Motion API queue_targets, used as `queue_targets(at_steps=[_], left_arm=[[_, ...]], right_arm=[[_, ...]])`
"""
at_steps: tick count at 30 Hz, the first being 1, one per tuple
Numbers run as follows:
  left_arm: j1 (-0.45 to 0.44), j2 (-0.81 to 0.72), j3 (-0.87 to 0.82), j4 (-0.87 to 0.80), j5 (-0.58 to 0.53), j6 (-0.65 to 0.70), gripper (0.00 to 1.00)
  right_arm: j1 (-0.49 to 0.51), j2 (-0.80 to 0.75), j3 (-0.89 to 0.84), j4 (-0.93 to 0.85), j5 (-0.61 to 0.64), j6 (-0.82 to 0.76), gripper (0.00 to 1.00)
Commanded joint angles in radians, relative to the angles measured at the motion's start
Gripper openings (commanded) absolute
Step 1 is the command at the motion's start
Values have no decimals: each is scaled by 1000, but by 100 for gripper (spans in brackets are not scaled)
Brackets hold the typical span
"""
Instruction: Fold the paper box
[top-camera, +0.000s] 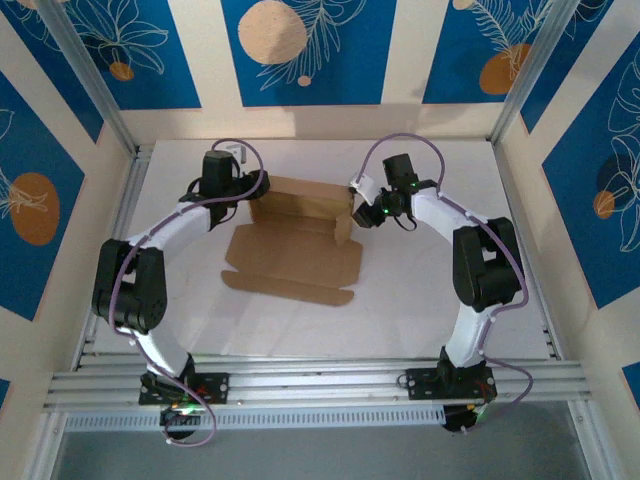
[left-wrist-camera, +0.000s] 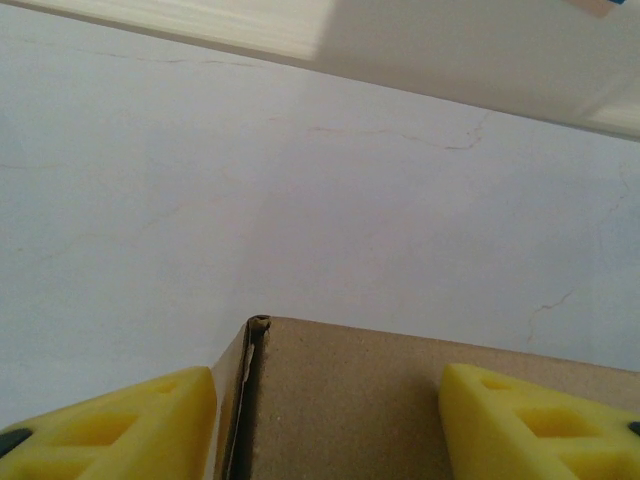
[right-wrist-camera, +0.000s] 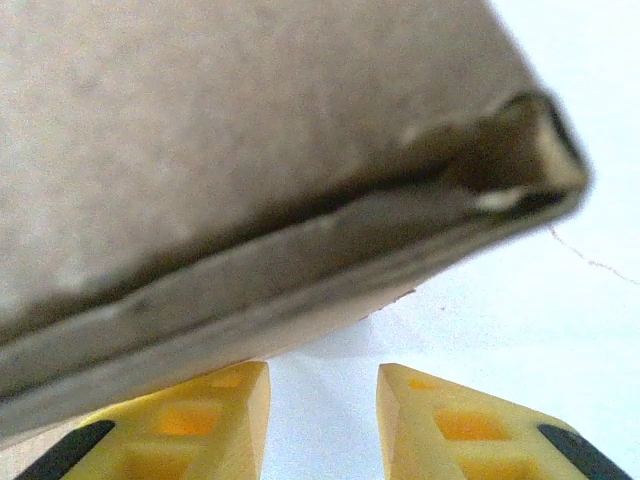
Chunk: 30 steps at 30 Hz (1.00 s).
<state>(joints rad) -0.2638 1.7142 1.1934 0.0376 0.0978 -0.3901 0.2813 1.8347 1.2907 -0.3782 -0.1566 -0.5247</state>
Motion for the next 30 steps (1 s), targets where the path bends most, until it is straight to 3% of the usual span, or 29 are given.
queue_targets(at_steps=[1,4,9,20,26,30], left_arm=[[8,-10,-28,-44,31,-10,60],[8,-16,-29,-43,30,-9,60],[8,-23,-29,-42,31,-6,60],[9,-22,-30,-41,34,-9,60],[9,-21,-33,-35,41,-14,60],[10,-21,-38,-28,52,-20,59]], right_arm=[[22,-52,-41,51,41,28,35],[20,-73,-77,83,95,37,33],[16,-107,-106,68,67,35,33],[26,-156,-123,53,-110,41,41],[50,-101,-113,131,3,107,56],[55,-65,-113,202,80,151,58]])
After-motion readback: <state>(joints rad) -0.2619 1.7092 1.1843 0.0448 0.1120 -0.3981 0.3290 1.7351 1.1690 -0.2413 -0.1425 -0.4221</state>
